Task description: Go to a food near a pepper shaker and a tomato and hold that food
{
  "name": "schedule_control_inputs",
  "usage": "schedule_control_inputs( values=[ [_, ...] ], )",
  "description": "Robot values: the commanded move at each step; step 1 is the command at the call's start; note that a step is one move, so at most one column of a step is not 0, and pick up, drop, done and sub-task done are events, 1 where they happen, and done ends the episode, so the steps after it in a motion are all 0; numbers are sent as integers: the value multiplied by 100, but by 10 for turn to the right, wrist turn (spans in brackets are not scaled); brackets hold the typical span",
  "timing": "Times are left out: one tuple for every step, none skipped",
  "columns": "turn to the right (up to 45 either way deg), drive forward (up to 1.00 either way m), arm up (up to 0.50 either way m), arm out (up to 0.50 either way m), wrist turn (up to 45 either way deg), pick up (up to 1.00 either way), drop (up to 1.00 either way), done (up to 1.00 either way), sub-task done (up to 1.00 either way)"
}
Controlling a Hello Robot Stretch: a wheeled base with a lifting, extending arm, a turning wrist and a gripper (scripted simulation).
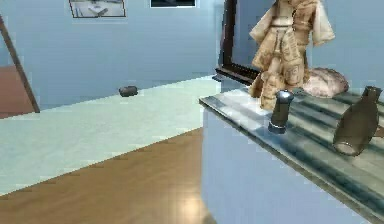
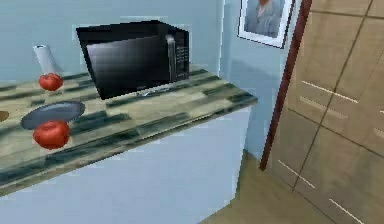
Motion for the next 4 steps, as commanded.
schedule_control_inputs(
  values=[
    [450, 0, 0, 0, 0, 0, 0, 0, 0],
    [450, 0, 0, 0, 0, 0, 0, 0, 0],
    [0, 40, 0, 0, 0, 0, 0, 0, 0],
    [-450, 0, 0, 0, 0, 0, 0, 0, 0]
  ],
)
